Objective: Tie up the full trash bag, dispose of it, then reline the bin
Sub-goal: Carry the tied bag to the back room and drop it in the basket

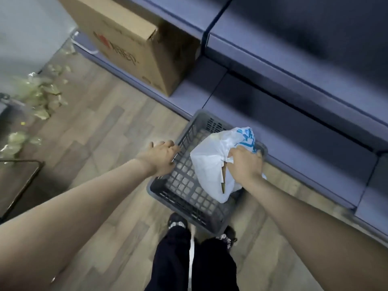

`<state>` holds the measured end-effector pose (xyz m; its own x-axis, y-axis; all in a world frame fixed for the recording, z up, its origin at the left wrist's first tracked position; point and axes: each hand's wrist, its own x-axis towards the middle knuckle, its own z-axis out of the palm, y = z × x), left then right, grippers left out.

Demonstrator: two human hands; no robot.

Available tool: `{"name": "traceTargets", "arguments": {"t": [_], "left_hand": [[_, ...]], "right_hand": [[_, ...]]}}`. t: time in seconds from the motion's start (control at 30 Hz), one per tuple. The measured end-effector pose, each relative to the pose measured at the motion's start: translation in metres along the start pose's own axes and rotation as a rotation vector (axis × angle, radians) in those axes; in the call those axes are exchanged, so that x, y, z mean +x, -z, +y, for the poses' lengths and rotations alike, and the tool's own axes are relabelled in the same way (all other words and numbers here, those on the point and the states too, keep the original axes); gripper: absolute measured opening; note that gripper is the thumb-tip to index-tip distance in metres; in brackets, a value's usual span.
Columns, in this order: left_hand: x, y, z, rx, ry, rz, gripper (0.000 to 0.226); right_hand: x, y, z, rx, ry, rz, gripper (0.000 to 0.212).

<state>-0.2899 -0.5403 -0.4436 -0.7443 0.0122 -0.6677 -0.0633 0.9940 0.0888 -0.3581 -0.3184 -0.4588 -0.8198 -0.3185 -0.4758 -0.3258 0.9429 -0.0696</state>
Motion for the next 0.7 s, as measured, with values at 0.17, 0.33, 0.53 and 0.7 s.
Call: {"name": "traceTargets", "arguments": {"t": [0.17, 0.33, 0.53, 0.7], "left_hand": [[0.081, -0.055, 0.011, -0.018, -0.049, -0.070, 0.049], [0.138, -0.094, 0.024, -0.117, -0.083, -0.099, 0.053], [0.182, -0.127, 0.024, -0.138, -0.088, -0.118, 0.052], [0.195, -0.142, 0.025, -0.174, -0.032, -0.139, 0.050]], "right_hand": [[0.050, -0.072, 0.011, 0.068, -0.055, -0.044, 0.022], [0.090, -0.133, 0.020, 0.079, -0.018, -0.052, 0.022], [0.129, -0.177, 0.035, 0.144, -0.065, 0.028, 0.024], [0.133, -0.188, 0.048, 0.101, -0.046, 0.079, 0.023]]}}
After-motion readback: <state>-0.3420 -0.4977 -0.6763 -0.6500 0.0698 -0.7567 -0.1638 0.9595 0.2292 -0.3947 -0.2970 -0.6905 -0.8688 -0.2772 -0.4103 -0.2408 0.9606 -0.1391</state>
